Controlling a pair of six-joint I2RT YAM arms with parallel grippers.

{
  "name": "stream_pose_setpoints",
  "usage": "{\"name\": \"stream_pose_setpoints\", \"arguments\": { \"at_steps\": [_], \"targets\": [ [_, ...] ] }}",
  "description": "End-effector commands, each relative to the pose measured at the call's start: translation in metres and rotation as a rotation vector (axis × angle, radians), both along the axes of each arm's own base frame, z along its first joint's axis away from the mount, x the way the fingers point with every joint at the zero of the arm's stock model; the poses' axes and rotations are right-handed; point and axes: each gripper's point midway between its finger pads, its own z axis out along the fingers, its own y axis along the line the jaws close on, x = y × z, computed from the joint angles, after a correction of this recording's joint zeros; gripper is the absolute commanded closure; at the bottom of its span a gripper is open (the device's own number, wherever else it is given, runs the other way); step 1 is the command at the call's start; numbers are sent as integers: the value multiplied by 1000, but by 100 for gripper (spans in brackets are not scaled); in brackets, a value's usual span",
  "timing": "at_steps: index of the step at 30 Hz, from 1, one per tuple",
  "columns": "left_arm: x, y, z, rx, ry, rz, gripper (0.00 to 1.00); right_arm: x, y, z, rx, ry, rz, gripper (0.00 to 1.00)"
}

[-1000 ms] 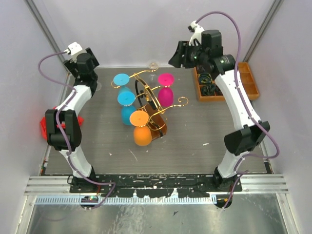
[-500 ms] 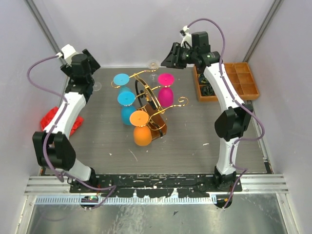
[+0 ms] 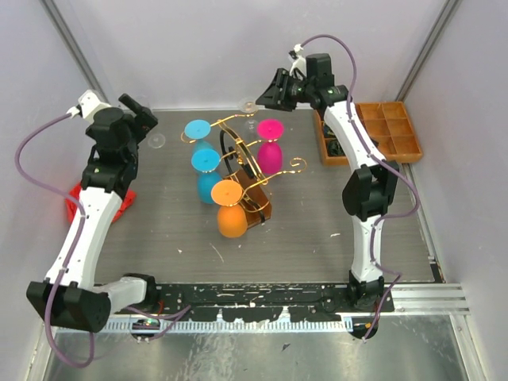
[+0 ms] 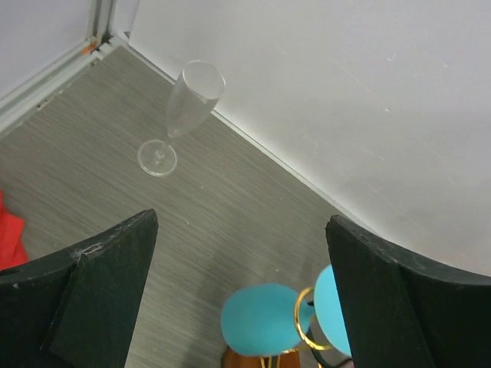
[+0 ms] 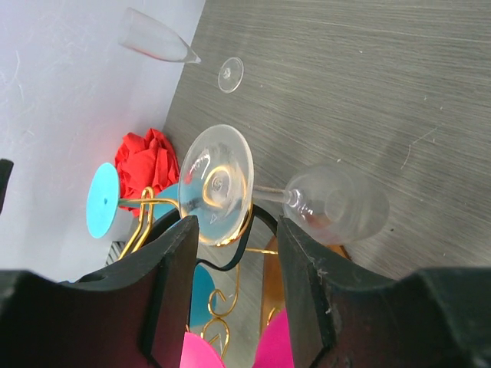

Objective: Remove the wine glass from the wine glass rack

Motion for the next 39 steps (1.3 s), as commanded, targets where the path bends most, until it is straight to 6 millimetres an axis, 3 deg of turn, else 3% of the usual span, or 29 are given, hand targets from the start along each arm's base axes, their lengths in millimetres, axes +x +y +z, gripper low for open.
{"name": "stream_pose_setpoints", "arguments": {
  "at_steps": [1, 11, 20, 31, 34, 39],
  "targets": [
    [-18, -9, -4, -60, 24, -48, 2, 6, 8, 39, 65, -106, 15, 49],
    [-36, -17, -24, -81, 86, -97, 2, 12, 24, 33, 114, -91, 47, 58],
    [-42, -21, -22, -87, 86, -125, 2, 16, 29, 27, 131, -77, 63, 59],
    [-47, -25, -30, -89, 108, -149, 2, 17, 40, 40, 184, -111, 83, 93],
    [-48, -25, -30, -87, 111, -151, 2, 14, 39, 46, 196, -117, 85, 99],
    [-49, -25, -28, -87, 117, -154, 2, 10, 32, 52, 206, -117, 68, 100]
  ]
}}
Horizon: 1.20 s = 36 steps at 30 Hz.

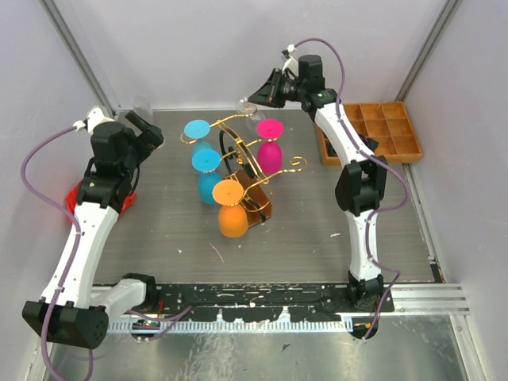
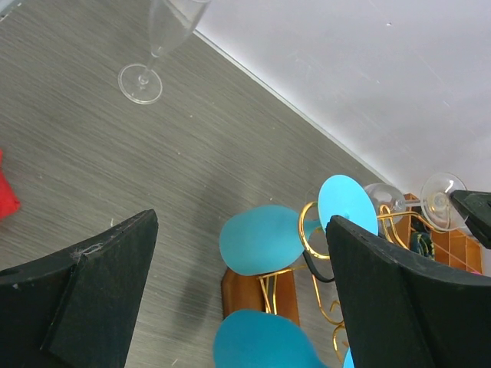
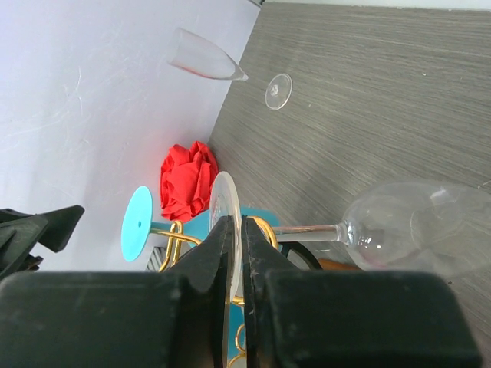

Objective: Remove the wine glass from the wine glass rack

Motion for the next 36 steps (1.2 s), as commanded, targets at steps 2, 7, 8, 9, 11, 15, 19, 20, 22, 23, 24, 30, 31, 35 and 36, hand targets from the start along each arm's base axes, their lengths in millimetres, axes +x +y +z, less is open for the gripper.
{"name": "stream_pose_setpoints", "arguments": {
  "at_steps": [2, 7, 8, 9, 11, 15, 19, 20, 22, 23, 24, 30, 31, 35, 36],
  "targets": [
    [-7, -1, -1, 3, 15, -17, 2, -9, -12, 55, 70, -117, -16, 100],
    [-10, -1, -1, 0, 21, -16, 2, -21, -18, 60, 97, -100, 20, 100],
    [-11, -1, -2, -1, 23, -16, 2, -24, -19, 63, 94, -109, 19, 100],
    [-12, -1, -2, -2, 24, -17, 2, -26, -21, 65, 91, -115, 15, 100],
    [-13, -1, 0, -2, 20, -17, 2, -31, -23, 68, 90, -122, 20, 100],
    [-15, 1, 1, 4, 18, -11, 2, -45, -17, 70, 110, -95, 79, 100],
    [-16, 1, -2, 6, 28, -11, 2, -56, -11, 71, 108, -93, 109, 100],
    [-17, 1, -3, 6, 30, -10, 2, -58, -10, 70, 107, -92, 115, 100],
    [-18, 1, -4, 8, 37, -11, 2, -61, -10, 68, 106, -81, 125, 100],
    [-18, 1, -5, 10, 38, -12, 2, -62, -9, 65, 104, -71, 131, 100],
    [-19, 2, -5, 11, 38, -8, 2, -64, -7, 63, 104, -63, 141, 100],
    [-19, 1, -4, 5, 34, -15, 2, -59, 12, 68, 117, -100, 166, 100],
    [-20, 1, -3, 6, 35, -17, 2, -56, 14, 70, 125, -109, 164, 100],
    [-23, 4, 1, 19, 26, -8, 2, -44, 20, 80, 165, -134, 164, 100],
    [-23, 5, 2, 23, 23, -7, 2, -40, 20, 84, 174, -140, 161, 100]
  ]
}}
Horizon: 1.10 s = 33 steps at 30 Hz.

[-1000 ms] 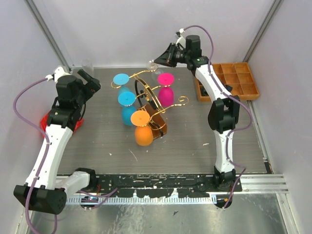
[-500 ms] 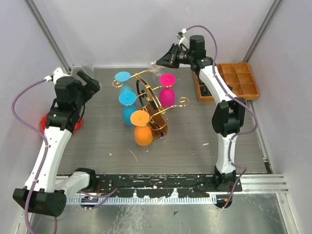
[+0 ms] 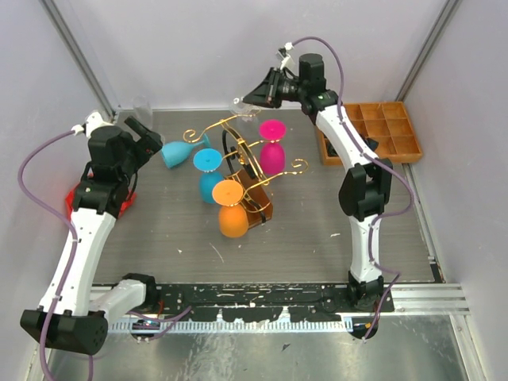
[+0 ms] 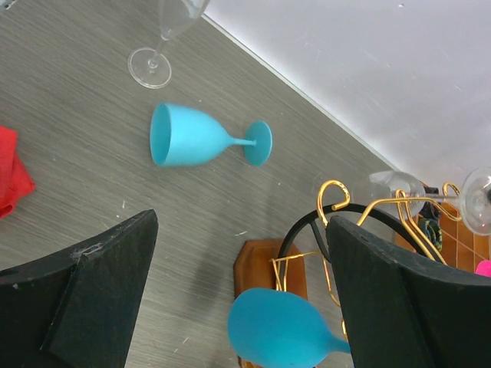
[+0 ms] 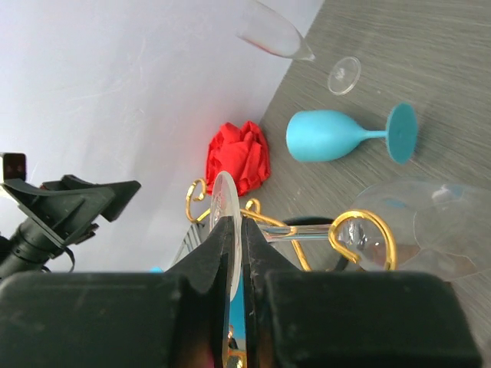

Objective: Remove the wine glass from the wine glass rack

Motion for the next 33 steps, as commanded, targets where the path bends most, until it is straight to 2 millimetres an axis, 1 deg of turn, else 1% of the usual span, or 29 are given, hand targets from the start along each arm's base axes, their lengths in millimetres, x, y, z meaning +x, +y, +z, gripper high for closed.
{"name": "stream_pose_setpoints", "arguments": {
  "at_steps": [1, 5, 8, 11, 14, 18, 19, 21, 23, 24, 25, 27, 29, 30, 32, 33],
  "targets": [
    [-8, 4, 9, 20, -20, 5, 2, 1, 12, 59, 100, -150, 42, 100],
    [-8, 3, 11, 15, -22, -1, 2, 9, 12, 72, 141, -193, 30, 100],
    [-7, -2, 14, -4, -26, -18, 2, 17, 7, 82, 160, -250, 0, 100],
    [-9, -7, 16, -26, -11, -39, 2, 17, 3, 98, 177, -322, -2, 100],
    [-12, -11, 25, -52, -1, -57, 1, 7, 1, 119, 192, -422, 29, 100],
    [-14, -22, 44, -95, 7, -100, 0, -18, -3, 158, 213, -617, 57, 100],
    [-14, -26, 52, -109, 7, -118, 0, -25, -3, 167, 207, -670, 65, 100],
    [-15, -31, 64, -136, 18, -135, 0, -49, 1, 184, 193, -784, 107, 100],
    [-16, -37, 75, -159, 29, -160, 0, -78, 8, 197, 169, -922, 148, 100],
    [-18, -40, 80, -174, 36, -173, 0, -100, 10, 208, 160, -999, 168, 100],
    [-20, -45, 86, -194, 39, -191, 0, -113, 15, 208, 138, -1058, 187, 100],
    [-18, -54, 95, -251, 49, -230, 1, -145, 24, 215, 107, -1175, 233, 100],
    [-20, -68, 103, -343, 82, -300, 2, -177, 29, 221, 96, -1283, 288, 100],
    [-22, -73, 106, -395, 101, -330, 2, -193, 30, 224, 92, -1355, 311, 100],
    [-14, -82, 102, -501, 152, -384, 2, -225, 31, 226, 99, -1440, 363, 100],
    [-13, -85, 105, -557, 157, -403, 2, -239, 29, 229, 103, -1484, 380, 100]
  ]
}}
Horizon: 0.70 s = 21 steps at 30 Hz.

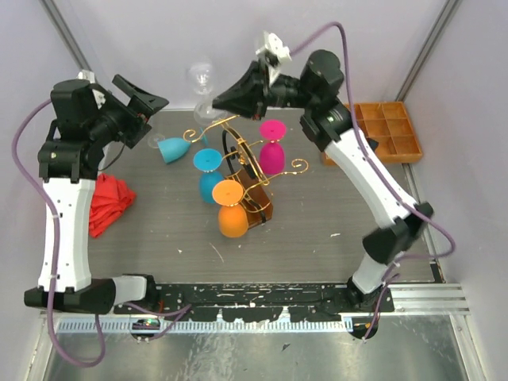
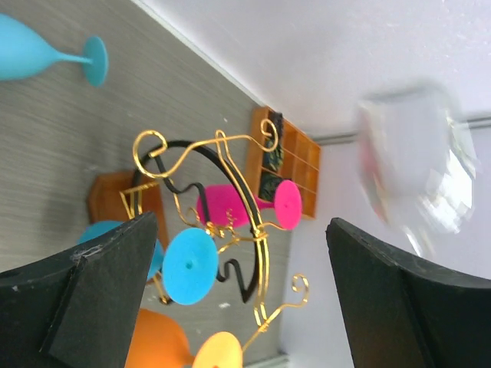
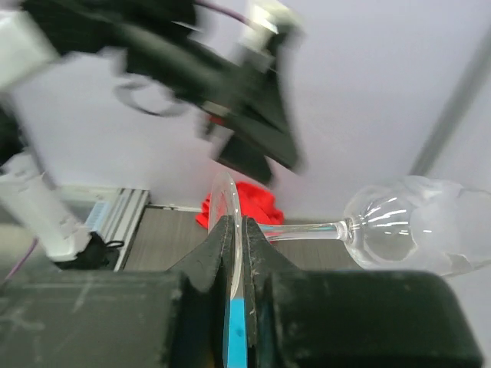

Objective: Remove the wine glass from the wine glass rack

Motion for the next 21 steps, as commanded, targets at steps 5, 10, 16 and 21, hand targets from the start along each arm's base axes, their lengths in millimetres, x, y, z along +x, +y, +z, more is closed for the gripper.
{"name": "stream_pose_setpoints", "arguments": {
  "at_steps": [5, 10, 16, 21],
  "targets": [
    [-10, -40, 17, -348, 96, -220, 2, -122, -28, 57, 43, -527, 137, 100],
    [-28, -55, 59, -504, 3, -312, 2, -134, -33, 63, 38, -544, 138, 100],
    [-46, -62, 87, -592, -63, -370, 2, -130, -33, 58, 23, -529, 114, 100],
    [-50, -71, 98, -662, -85, -432, 2, -133, -30, 57, 23, -520, 118, 100]
  ]
}}
